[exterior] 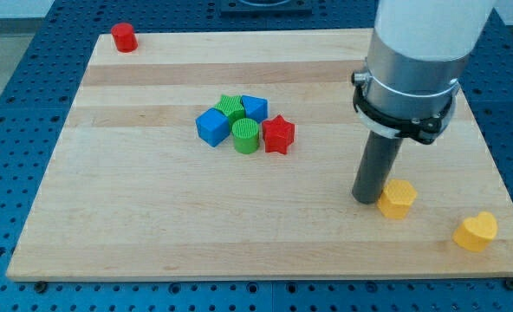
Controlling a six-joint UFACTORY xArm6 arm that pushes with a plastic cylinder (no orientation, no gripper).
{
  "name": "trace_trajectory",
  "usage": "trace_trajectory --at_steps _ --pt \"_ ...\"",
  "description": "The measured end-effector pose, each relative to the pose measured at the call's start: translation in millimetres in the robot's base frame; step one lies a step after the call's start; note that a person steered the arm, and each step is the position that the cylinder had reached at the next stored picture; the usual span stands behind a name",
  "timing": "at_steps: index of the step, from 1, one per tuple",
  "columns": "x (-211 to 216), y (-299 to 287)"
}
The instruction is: Move your arm close to the yellow hexagon
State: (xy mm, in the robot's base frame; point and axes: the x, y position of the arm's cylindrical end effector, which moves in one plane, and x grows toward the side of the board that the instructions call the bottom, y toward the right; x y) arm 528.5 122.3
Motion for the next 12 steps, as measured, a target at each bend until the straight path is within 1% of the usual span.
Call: trace_trajectory --at_steps 2,3,5,6,7,9,10,12 --pt "0.0 5.6" --pt "-8.1 5.4" --pt "-34.1 -20.7" --pt "-30.4 -39.6" --pt "-15.2 -54.6" --pt "27.9 -55.1" --pt "43.7 -46.5" --pt "44.4 -0.7"
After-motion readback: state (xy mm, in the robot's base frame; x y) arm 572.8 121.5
